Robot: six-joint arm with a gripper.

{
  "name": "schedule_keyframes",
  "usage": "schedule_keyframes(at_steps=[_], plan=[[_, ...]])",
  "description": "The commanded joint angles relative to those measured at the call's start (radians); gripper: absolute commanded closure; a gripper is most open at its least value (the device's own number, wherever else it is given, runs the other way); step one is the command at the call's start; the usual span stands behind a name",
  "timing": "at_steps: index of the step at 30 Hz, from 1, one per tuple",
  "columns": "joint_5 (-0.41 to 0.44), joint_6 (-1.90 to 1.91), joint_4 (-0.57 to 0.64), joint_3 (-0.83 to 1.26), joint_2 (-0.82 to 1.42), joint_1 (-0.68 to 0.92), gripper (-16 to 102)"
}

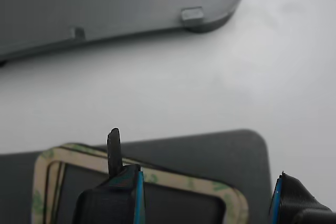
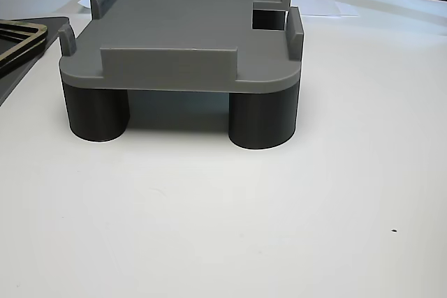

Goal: Move top rectangular frame to the holder.

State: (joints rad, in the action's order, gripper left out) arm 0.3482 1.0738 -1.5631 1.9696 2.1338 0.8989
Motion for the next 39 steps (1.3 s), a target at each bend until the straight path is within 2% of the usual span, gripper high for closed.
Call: schedule_keyframes(at_steps=[1, 4, 10, 25, 32, 39], plan=[[-0.049, 0.104, -0.035, -0.041, -0.057, 0.029, -14], [-0.124, 0.130, -0.023, -0.026, -0.087, 0.034, -14], [-0.179, 0.210, 0.077, 0.110, -0.040, 0.081, -14], [-0.161, 0.322, 0.160, 0.239, -0.083, 0.117, -14], [-0.186, 0.325, 0.178, 0.288, -0.063, 0.118, -10], [-0.169, 0.281, 0.175, 0.307, -0.066, 0.118, -5]])
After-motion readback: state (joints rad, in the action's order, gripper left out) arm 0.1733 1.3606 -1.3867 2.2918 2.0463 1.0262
